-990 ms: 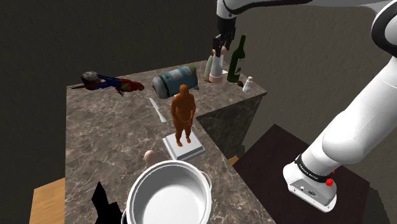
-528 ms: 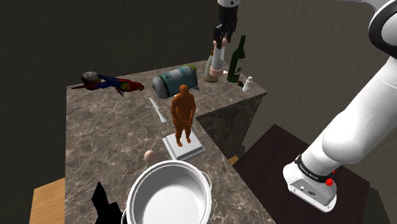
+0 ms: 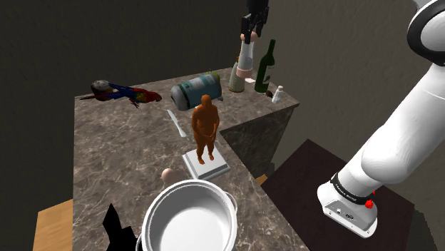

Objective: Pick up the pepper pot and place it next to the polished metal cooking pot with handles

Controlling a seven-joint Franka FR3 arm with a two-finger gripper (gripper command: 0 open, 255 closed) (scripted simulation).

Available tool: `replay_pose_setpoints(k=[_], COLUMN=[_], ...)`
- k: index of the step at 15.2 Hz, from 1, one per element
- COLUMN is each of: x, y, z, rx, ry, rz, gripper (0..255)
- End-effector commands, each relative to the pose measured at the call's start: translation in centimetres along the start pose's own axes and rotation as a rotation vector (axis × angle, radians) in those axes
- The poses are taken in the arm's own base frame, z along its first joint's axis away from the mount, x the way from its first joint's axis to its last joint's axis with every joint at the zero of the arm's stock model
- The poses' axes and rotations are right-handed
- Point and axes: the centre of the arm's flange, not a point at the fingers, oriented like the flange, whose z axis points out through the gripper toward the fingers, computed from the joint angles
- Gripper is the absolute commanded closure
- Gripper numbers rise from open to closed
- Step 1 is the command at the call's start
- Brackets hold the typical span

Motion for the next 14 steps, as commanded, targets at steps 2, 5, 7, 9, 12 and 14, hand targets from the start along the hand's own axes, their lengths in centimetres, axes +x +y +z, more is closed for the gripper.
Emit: replay_pose_setpoints(k=[2, 5, 7, 9, 12, 14], x=[0.0, -1.9, -3.1, -4.4, -6.2, -7.5], y=[0.2, -3.2, -5.5, -7.8, -11.2, -13.5], z=[-1.3, -2.0, -2.4, -2.9, -3.6, -4.1], rx=[0.0, 0.0, 0.0, 0.0, 0.0, 0.0], ry=[0.0, 0.0, 0.0, 0.0, 0.0, 0.0], rz=[0.0, 0.0, 0.0, 0.0, 0.0, 0.0], gripper=[255, 255, 255, 255, 255, 255])
